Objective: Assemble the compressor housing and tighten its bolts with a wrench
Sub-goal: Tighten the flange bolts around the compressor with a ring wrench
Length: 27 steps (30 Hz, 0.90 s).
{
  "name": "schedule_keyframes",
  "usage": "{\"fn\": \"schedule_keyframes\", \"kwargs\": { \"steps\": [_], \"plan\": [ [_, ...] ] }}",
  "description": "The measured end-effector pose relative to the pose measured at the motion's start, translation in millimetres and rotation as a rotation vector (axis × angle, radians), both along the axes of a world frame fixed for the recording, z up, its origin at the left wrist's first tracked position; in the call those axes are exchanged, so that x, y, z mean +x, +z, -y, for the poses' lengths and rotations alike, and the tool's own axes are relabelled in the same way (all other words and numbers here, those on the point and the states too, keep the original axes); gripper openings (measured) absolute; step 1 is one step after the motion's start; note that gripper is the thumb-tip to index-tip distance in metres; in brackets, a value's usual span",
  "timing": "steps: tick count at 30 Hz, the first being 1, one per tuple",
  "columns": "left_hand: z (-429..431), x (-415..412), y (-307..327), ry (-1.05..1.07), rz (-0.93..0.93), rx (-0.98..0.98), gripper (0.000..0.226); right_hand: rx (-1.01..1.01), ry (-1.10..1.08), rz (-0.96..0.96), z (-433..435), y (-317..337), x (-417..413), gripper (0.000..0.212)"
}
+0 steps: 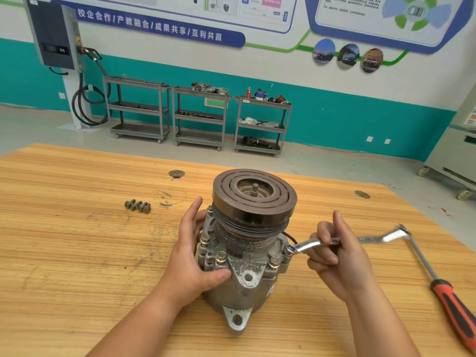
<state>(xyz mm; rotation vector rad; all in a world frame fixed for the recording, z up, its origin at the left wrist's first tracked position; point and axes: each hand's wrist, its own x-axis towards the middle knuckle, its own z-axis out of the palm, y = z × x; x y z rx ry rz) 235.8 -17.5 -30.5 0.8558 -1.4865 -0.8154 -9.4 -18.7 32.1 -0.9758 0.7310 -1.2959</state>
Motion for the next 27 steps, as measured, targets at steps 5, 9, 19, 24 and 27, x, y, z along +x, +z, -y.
{"fn": "schedule_keyframes", "kwargs": {
  "steps": [5,9,19,24,27],
  "plan": [
    [0,0,1,-0.002,-0.004,0.003,0.118,-0.127,-0.463,-0.107,-56,-13,27,0.044],
    [-2,-1,3,0.003,-0.005,-0.002,0.120,-0.259,-0.602,-0.322,-89,-19,62,0.022],
    [-3,-1,5,0.001,-0.005,0.007,0.126,-0.186,-0.284,0.036,-71,7,13,0.052],
    [-4,-1,6,0.007,-0.006,0.007,0.124,-0.059,-0.002,-0.019,-12,22,-13,0.041],
    [-3,-1,5,0.007,-0.002,0.004,0.126,-0.076,0.145,-0.090,18,23,-12,0.036]
  ]
}}
